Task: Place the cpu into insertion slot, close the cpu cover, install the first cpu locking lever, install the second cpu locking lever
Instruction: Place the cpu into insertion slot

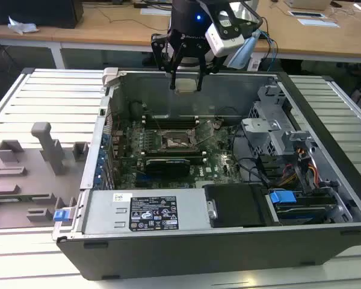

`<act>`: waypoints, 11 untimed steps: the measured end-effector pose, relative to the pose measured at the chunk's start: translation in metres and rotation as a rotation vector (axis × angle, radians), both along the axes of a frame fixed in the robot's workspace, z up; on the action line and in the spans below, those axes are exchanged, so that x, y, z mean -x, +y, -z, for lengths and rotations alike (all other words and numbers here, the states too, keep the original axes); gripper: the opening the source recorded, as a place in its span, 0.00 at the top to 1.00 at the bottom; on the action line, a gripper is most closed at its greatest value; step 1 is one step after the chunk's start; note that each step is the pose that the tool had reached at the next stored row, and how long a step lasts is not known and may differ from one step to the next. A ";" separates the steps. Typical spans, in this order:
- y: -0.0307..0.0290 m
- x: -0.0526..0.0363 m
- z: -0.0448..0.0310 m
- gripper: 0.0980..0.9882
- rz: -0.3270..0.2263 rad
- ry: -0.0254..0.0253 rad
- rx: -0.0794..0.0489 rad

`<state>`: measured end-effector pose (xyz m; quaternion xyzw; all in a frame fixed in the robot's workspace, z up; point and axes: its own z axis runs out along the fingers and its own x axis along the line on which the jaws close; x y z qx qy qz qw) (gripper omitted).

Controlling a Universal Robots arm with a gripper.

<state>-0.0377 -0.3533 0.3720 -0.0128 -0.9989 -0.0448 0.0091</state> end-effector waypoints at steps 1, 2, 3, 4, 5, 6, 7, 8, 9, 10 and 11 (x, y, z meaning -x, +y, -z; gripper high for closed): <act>0.0000 0.0000 0.0003 0.50 0.000 0.0001 0.000; 0.0000 0.0000 0.0019 0.50 0.000 0.0000 0.000; 0.0000 0.0000 0.0037 0.50 0.000 0.0000 0.000; 0.0000 0.0000 0.0045 0.50 0.000 0.0000 0.000; 0.0000 0.0000 0.0052 0.50 0.000 0.0001 0.000; 0.0000 0.0000 0.0058 0.50 0.000 0.0001 0.000; 0.0000 0.0000 0.0063 0.50 0.000 0.0001 0.000; 0.0000 0.0000 0.0067 0.50 0.000 0.0000 0.000; 0.0000 0.0000 0.0071 0.50 0.000 0.0000 0.000; 0.0000 0.0000 0.0075 0.50 0.000 0.0001 0.000; 0.0000 0.0000 0.0081 0.50 0.000 0.0000 0.000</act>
